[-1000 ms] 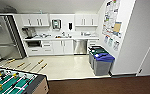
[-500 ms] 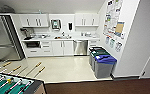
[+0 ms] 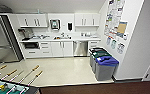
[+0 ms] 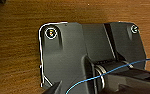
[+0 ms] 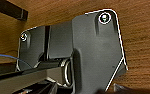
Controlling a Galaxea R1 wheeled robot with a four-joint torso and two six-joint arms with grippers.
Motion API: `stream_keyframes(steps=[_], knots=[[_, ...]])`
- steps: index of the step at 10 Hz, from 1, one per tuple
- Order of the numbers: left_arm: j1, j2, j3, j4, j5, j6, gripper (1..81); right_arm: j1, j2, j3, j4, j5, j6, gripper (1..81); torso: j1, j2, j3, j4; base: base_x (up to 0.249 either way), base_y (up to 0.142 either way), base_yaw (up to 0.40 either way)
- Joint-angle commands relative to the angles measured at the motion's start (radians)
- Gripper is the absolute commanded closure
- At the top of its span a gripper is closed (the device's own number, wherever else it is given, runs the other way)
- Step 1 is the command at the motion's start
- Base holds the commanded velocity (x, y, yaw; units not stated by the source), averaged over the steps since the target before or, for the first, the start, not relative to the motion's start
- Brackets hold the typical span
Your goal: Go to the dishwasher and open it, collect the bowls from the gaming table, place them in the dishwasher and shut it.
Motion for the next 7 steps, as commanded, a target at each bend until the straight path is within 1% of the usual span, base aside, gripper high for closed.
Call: stream_keyframes(steps=[1,7], knots=[[-0.048,-0.018,0.004,-0.011,0.056,-0.001,1.0,0.043,-0.015,0.007,0.006,-0.052,-0.002,1.0,0.0,0.0,0.0,0.0,0.189,0.0,0.0],[-0.048,-0.018,0.004,-0.011,0.056,-0.001,1.0,0.045,-0.013,0.012,0.005,-0.052,-0.002,1.0,0.0,0.0,0.0,0.0,0.189,0.0,0.0]])
